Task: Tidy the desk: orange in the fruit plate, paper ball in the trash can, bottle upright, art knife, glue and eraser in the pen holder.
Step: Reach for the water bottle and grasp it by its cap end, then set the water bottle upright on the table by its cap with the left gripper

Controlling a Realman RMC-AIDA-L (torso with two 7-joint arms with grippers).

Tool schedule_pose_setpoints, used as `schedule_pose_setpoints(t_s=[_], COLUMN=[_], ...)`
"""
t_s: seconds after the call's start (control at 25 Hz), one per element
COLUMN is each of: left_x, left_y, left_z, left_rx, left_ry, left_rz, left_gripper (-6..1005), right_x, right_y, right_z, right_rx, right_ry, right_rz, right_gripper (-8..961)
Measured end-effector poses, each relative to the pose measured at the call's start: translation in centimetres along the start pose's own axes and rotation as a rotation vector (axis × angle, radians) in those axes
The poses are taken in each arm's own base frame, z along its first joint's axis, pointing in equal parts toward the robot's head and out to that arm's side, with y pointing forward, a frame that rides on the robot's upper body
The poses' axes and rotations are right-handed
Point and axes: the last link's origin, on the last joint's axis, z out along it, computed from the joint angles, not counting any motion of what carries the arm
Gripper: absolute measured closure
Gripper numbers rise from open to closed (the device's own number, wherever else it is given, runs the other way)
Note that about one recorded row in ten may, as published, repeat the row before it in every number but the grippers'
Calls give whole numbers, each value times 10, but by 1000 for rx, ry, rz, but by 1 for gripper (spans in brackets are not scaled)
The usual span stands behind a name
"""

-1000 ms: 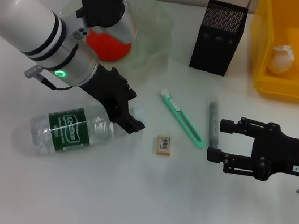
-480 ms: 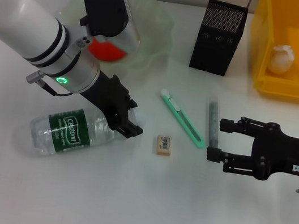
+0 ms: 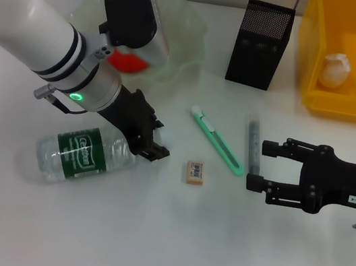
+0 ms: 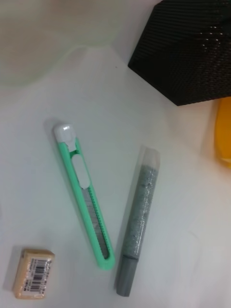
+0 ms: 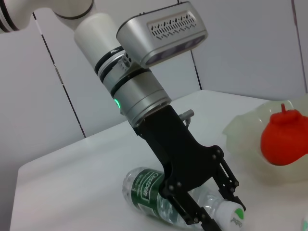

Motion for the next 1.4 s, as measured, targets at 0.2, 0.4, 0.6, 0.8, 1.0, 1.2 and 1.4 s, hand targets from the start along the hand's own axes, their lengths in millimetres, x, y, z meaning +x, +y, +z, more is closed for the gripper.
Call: schedule_pose_setpoints(t_s=[0.2, 0.4, 0.6, 0.8, 1.0, 1.2, 1.4], left_x=[1, 5, 9, 12, 8, -3, -16], left_y=[-1, -2, -5, -14, -21, -24, -22], left_z=[1, -4, -14, -41, -68, -89, -99], left_rx=[10, 26, 35, 33, 0, -24, -28], left_ry=[-4, 18, 58, 161, 280, 388, 465], left_rz=[11, 14, 0, -60, -107, -132, -127], left_gripper=[536, 557, 557, 557, 558, 557, 557], right_x=[0, 0, -1, -1, -2, -2, -2], right_y=[0, 0, 0, 0, -1, -1, -1], right_z=[0, 0, 0, 0, 0, 0, 1], right_rx=[0, 0, 0, 0, 0, 1, 1], right_ry=[-2, -3, -5, -5, -6, -6, -7], right_rz=[0, 2, 2, 2, 0, 0, 0], right_gripper=[150, 151, 151, 150, 151, 151, 150])
